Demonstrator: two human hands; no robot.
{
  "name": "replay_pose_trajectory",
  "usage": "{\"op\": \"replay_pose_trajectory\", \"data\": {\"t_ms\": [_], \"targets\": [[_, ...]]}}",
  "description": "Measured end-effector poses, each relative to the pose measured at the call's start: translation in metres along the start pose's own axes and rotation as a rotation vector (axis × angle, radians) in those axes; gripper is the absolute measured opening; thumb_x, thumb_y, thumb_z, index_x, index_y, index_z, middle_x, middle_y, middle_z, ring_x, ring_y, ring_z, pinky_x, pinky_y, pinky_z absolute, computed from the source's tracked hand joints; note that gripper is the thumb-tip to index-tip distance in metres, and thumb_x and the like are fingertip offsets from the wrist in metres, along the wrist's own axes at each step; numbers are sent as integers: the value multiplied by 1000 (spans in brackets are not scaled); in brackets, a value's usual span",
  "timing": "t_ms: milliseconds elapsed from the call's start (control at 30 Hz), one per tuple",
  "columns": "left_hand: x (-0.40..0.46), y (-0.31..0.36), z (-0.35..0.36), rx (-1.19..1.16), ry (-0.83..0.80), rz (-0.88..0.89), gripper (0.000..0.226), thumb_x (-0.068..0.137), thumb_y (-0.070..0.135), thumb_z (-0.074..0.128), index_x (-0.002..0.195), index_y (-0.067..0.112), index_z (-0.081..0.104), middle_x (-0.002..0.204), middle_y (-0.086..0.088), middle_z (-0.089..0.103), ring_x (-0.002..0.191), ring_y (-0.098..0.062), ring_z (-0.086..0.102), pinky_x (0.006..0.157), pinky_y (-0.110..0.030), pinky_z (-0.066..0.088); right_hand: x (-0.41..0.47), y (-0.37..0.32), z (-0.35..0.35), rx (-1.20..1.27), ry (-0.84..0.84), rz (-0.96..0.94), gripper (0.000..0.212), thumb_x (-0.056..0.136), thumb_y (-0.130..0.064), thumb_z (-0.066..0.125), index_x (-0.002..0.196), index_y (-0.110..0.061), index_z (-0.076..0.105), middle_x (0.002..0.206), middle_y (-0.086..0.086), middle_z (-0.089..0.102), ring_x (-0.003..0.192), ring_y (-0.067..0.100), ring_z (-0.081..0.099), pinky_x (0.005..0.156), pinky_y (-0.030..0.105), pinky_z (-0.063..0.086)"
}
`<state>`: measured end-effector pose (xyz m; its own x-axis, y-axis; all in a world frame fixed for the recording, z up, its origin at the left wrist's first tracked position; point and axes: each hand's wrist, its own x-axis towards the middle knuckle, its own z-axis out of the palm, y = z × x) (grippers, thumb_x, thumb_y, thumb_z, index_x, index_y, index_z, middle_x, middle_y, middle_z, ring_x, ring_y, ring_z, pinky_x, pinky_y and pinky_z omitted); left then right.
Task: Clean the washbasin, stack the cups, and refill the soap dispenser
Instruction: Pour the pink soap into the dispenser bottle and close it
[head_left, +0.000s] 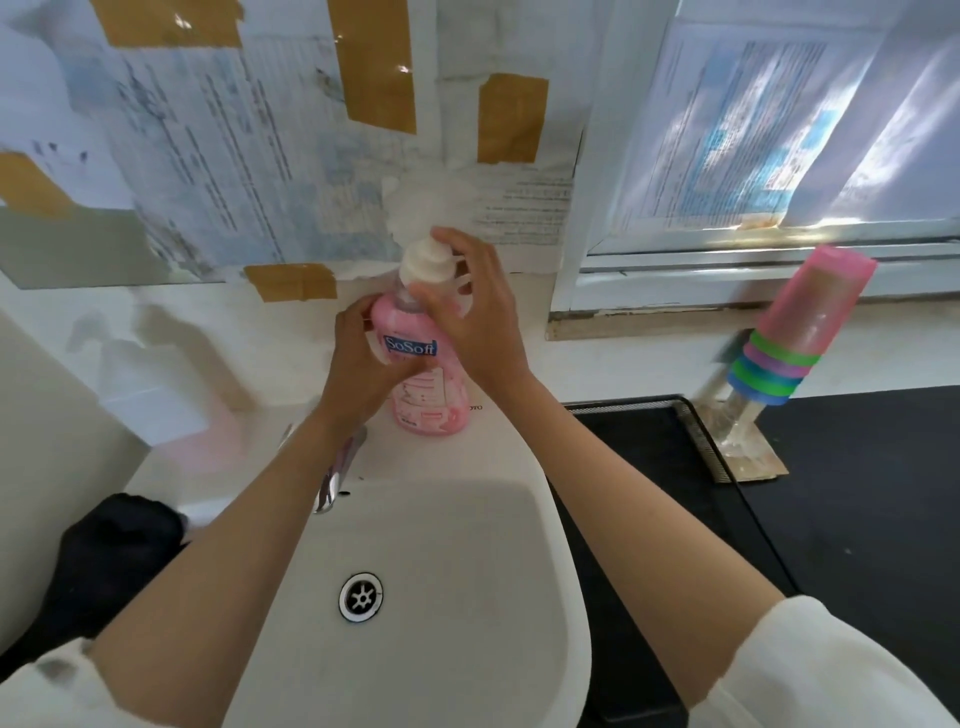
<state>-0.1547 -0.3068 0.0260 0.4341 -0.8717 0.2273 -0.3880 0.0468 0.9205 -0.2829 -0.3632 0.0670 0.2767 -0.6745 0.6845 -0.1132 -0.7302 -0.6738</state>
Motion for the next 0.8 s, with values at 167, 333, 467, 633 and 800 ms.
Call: {"op": "replay_pose_trajectory", "data": {"t_ms": [167, 333, 467, 633, 800], "targets": [[-5, -3, 4, -45, 27, 11, 78, 63, 10, 82, 127, 15, 38, 120, 4, 52, 108, -10, 53, 76, -4, 46, 8, 2, 3, 13, -83, 68, 49, 83, -17, 66, 129, -9, 49, 123, 12, 55, 106, 11, 49, 91, 24, 45], [-9, 1, 3, -62, 18, 2, 76, 62, 8, 81, 123, 12, 37, 115, 6, 51, 105, -13, 54, 78, -14, 49, 10, -1, 4, -10, -122, 45, 49, 82, -18, 68, 126, -9, 50, 122, 12, 56, 100, 8, 49, 81, 2, 39], [-13, 5, 0, -32, 24, 2, 76, 62, 10, 82, 122, 9, 36, 116, 3, 50, 107, -17, 53, 81, -20, 48, 7, -7, 4, 11, -158, 32, 51, 78, -16, 73, 122, -6, 50, 119, 10, 58, 97, 11, 54, 78, 21, 49], [-19, 9, -1, -7, 37, -8, 74, 64, 10, 81, 124, 9, 36, 116, 4, 49, 105, -15, 52, 74, -10, 47, -1, -10, 3, -35, -180, 51, 53, 74, -20, 76, 118, -6, 50, 111, 13, 58, 92, 18, 56, 76, 24, 51], [-21, 10, -3, 42, 43, -27, 73, 66, 16, 80, 128, 12, 42, 128, -3, 53, 108, -16, 51, 79, -18, 44, -12, -9, -1, -58, -265, 158, 70, 73, -29, 76, 132, -19, 41, 121, 8, 54, 104, 19, 55, 86, 33, 50]]}}
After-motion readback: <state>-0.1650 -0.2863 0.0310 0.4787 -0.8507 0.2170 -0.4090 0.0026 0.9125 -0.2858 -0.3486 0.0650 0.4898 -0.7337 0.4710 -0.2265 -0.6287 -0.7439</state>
